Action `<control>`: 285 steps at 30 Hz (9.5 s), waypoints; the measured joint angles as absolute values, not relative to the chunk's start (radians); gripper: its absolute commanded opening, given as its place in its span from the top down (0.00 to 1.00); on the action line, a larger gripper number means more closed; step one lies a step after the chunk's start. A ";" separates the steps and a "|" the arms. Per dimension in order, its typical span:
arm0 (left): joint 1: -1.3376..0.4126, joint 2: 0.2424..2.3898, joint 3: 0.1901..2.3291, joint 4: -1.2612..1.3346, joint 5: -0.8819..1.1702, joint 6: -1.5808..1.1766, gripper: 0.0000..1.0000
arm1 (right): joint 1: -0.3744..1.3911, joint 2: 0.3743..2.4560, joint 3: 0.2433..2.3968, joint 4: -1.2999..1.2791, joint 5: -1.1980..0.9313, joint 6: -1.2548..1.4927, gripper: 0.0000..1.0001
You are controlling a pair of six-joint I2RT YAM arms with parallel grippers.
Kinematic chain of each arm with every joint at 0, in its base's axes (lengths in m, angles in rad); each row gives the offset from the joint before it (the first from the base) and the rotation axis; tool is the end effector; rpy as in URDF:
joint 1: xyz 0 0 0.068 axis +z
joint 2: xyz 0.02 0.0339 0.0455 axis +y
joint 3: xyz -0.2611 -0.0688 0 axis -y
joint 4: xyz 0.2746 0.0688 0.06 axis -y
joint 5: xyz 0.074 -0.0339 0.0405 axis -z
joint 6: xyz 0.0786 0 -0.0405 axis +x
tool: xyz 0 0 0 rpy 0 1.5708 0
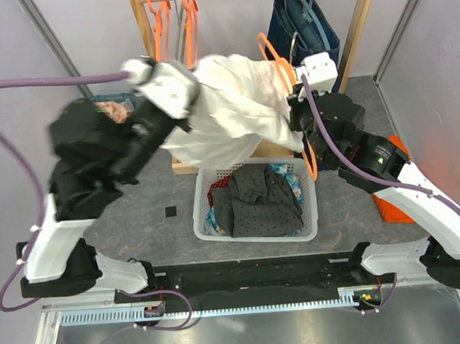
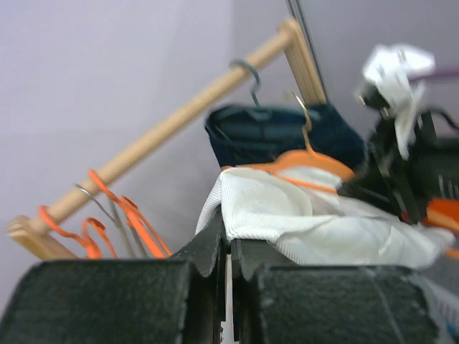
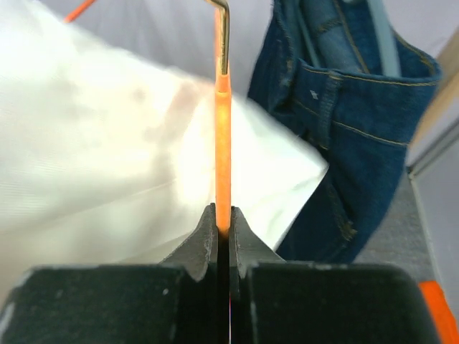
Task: Remove the skirt from the hanger
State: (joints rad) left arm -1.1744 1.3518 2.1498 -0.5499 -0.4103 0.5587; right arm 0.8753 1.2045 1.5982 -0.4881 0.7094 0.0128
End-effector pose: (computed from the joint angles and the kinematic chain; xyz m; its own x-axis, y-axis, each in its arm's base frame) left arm 0.1268 -0.2219 0.6427 0.4497 0.1847 -0.8739 0.5404 0.7227 0.4308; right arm 0.2252 0.1899 0.5054 -0.0625 -0.0598 -0.9963 -0.1662 0.9849 -0.0487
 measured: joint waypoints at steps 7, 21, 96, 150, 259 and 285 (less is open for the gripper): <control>-1.174 1.245 2.193 -0.494 -0.362 0.509 0.98 | 0.871 1.161 1.581 -0.506 0.743 0.015 1.00; -1.174 1.402 2.180 -0.535 -0.338 0.468 0.98 | 0.871 1.131 1.586 -0.532 0.744 0.021 1.00; -0.979 1.240 1.187 -0.408 -0.470 0.587 0.98 | 0.871 1.106 1.526 -0.471 0.829 -0.030 1.00; -1.028 1.211 1.157 -0.618 -0.218 0.360 0.00 | 0.678 1.787 2.352 -0.612 0.474 0.045 1.00; -0.889 1.571 1.149 -0.776 0.269 0.284 0.34 | 0.600 1.321 1.809 -0.299 0.788 -0.031 0.04; -0.903 1.200 1.169 -0.697 0.074 0.269 0.00 | 0.336 1.573 2.060 -0.332 0.457 0.031 0.02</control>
